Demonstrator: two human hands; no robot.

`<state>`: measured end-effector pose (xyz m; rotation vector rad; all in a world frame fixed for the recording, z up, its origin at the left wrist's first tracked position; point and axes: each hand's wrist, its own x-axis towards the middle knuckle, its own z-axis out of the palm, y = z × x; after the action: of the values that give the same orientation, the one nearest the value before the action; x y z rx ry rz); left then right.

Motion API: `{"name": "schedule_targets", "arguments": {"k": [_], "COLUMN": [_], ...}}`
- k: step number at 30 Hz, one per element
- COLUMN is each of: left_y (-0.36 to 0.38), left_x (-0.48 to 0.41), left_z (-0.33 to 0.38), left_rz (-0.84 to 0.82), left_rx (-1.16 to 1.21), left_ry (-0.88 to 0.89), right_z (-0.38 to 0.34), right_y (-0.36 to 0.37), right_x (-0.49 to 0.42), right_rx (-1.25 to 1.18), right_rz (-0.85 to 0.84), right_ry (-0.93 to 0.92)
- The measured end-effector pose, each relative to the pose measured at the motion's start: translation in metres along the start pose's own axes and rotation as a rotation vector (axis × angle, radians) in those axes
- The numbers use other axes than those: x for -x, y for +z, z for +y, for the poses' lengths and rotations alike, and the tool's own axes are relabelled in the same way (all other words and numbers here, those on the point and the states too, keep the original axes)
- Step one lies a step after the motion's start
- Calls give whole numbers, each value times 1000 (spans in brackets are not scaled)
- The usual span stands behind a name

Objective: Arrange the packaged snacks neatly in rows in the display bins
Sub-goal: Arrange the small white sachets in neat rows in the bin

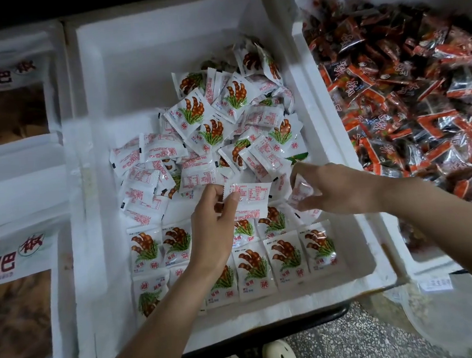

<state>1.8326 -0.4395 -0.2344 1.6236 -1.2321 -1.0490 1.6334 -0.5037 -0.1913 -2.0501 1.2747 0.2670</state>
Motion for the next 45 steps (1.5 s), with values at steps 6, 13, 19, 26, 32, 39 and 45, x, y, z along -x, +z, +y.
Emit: {"name": "schedule_targets", "arguments": {"k": [6,13,19,26,32,39,45], "left_y": [2,6,8,6,1,-5,-24], "left_x": [4,8,10,11,14,19,33], "left_z": [0,-5,-11,-11,-11,-12,-14], "left_rz": [-14,-42,-50,-44,-25,7,-133], "left_rx": [-3,-15,12,-10,-5,-3,57], "left_ry": [-14,-31,-61,-45,-58,-31,37], "right_z": [5,4,10,9,19,1,-68], "right_y": [8,15,30,45,51,50,64], "right_x": [-6,-12,-24,-17,-9,-4,7], "right_rx": [-78,103,204,666,819,547,-444], "right_rz": [-107,-191,-49,156,215,255,315], "right_ry": [9,76,83,-34,-107,-22,-143]}}
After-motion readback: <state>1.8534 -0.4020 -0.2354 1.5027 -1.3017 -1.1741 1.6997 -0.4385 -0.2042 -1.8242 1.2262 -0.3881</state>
